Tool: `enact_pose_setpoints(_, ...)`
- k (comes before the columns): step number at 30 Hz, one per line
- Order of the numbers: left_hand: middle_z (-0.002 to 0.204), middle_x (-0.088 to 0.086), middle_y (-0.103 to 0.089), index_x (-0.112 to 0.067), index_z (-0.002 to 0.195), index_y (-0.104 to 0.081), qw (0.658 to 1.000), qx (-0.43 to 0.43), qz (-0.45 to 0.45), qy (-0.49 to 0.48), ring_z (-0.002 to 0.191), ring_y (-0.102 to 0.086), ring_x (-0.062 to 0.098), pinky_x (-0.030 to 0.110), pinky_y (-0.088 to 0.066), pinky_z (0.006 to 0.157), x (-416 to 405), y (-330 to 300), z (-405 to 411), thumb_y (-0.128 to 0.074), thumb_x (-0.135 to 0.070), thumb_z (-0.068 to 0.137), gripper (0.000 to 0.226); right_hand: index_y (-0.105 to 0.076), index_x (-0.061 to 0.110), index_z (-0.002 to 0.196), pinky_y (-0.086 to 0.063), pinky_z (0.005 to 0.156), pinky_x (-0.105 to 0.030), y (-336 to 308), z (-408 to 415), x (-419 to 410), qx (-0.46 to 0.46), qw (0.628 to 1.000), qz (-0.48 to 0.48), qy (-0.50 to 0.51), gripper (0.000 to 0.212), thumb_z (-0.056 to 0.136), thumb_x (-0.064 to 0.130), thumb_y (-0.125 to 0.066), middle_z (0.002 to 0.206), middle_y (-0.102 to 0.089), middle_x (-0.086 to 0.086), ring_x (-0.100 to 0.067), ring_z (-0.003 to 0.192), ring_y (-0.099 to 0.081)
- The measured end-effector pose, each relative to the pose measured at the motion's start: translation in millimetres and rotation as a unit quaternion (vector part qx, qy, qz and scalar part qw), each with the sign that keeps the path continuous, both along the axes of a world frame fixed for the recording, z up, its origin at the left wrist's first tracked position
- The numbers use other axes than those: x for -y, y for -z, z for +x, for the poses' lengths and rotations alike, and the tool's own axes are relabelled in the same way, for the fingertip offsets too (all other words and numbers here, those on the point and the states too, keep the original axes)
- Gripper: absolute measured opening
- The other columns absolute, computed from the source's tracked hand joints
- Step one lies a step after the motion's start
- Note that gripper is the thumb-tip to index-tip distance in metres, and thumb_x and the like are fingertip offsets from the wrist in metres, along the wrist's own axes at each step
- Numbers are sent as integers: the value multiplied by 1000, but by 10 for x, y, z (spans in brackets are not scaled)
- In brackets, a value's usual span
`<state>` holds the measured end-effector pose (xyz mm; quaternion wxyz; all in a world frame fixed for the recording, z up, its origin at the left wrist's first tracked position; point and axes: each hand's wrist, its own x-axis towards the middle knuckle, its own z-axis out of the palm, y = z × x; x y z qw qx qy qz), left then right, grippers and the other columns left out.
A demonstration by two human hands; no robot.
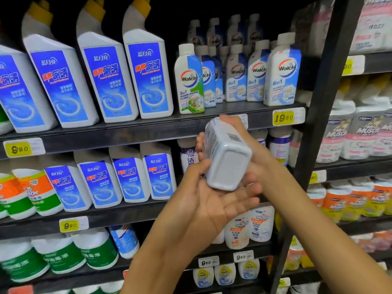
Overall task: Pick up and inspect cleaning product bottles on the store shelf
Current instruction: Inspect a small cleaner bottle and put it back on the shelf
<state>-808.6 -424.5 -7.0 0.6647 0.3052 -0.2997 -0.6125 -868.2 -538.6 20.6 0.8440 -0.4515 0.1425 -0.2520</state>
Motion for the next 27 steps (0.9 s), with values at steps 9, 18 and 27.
enact_pose_setpoints(9, 103, 4, -74, -24, 105, -68, 972, 182, -47, -138, 93, -71, 20, 25, -56, 66, -49, 74, 93, -66, -61, 68, 52, -45, 18, 125, -57, 68, -24, -306, -97, 94, 5, 905, -400, 142, 67, 69, 46, -66, 99, -73, 2, -13, 89, -71)
enact_pose_setpoints(18, 116, 12, -69, -17, 122, -58, 982, 134, -99, -89, 102, -68, 23, 27, -57, 76, -24, 142, 141, -67, -65, 66, 74, -65, 11, 94, -57, 68, -25, -321, -197, -46, 94, 945, -311, 28, 21, 76, 21, -62, 83, -74, -2, -14, 77, -71)
enact_pose_setpoints(27, 104, -3, -70, -34, 105, -59, 865, 387, -136, -290, 98, -66, 10, 15, -52, 74, 148, 176, 305, -78, -6, 71, 49, -55, 18, 114, -50, 90, -26, -266, -429, -171, 120, 834, -535, 65, 55, 67, 4, -80, 112, -65, 1, -13, 109, -61)
